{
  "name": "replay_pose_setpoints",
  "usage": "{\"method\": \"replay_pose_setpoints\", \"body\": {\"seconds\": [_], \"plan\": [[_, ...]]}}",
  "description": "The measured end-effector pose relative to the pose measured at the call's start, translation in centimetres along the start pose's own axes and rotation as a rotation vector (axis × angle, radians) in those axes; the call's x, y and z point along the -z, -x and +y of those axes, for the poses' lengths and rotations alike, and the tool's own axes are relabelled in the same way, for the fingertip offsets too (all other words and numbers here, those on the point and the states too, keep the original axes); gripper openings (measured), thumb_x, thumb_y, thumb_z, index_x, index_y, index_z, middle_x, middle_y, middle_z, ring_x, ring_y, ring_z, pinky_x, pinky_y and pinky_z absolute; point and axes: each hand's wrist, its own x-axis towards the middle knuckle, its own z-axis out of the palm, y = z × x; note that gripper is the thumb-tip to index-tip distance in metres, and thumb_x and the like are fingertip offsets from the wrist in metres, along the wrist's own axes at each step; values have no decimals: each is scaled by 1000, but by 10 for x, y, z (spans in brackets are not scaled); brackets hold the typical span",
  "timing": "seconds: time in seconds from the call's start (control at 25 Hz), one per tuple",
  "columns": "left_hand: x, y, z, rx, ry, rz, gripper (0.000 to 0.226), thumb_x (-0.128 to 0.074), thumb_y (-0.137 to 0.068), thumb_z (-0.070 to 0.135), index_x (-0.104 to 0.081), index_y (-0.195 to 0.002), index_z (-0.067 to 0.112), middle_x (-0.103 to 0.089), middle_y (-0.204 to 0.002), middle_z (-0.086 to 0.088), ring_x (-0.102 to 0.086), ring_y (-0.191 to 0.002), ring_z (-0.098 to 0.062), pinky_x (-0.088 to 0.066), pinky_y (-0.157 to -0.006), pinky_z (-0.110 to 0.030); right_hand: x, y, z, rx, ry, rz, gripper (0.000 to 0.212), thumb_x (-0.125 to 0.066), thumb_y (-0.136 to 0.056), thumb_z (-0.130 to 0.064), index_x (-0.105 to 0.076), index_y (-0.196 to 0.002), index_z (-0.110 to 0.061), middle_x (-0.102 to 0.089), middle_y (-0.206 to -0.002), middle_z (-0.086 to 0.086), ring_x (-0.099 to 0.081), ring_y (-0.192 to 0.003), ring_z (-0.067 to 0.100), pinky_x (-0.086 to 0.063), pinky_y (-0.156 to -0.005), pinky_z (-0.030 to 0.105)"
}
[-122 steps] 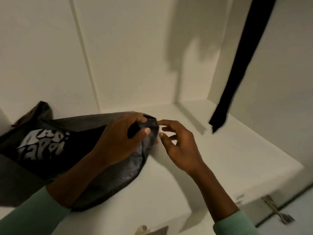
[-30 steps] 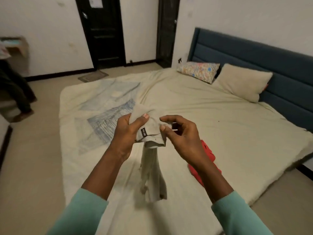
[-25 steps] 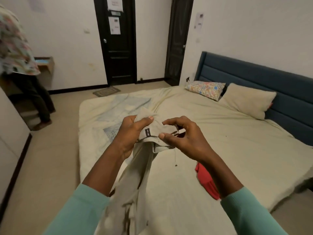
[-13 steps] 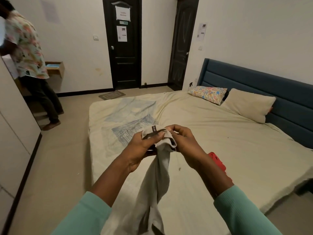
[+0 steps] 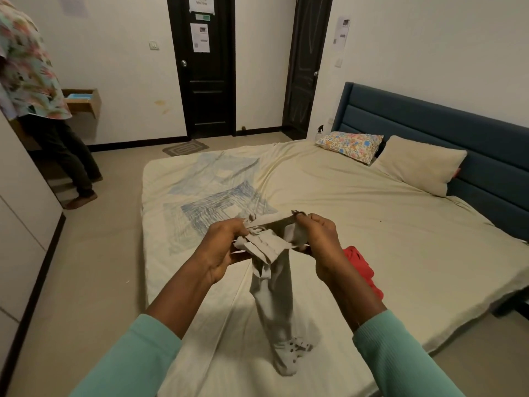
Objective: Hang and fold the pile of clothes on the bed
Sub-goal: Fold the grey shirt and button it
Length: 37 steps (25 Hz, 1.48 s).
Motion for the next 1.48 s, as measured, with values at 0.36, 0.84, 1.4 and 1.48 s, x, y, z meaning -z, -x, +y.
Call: {"method": "replay_pose_setpoints", "body": {"seconds": [0.36, 0.84, 1.4, 1.48], "plan": [[-17, -46, -24, -47, -64, 15, 22, -56, -106, 10, -78, -102, 11, -78, -102, -9, -72, -88, -20, -58, -73, -32, 53, -62, 2, -2, -148, 188, 39, -37, -102, 1, -72, -103, -15, -62, -85, 7, -59, -72, 20, -53, -59, 27], [29, -92, -41, -259, -608, 121, 43, -82, -83, 53, -79, -71, 12, -74, -75, 5, -68, -77, -15, -57, -82, -42, 84, -100, 33, 19, -251, 329, 5, -61, -98, -5, -64, -96, -7, -64, -77, 6, -66, -61, 18, -58, -72, 36], [72, -88, -33, -709, -1170, 94, 42, -73, -89, 60, -62, -87, 20, -65, -75, 5, -60, -68, -15, -48, -62, -37, 99, -147, 20, 268, 61, 764, 7, -59, -100, -19, -53, -101, -23, -60, -86, -7, -64, -80, 19, -57, -81, 36], [81, -86, -8, -930, -1400, -82, 49, -67, -88, 64, -65, -95, 16, -64, -83, 3, -60, -73, -19, -47, -63, -35, 97, -148, 8, 289, 83, 742, 13, -56, -100, -19, -65, -100, -28, -66, -90, -8, -63, -88, 16, -54, -89, 35]]}}
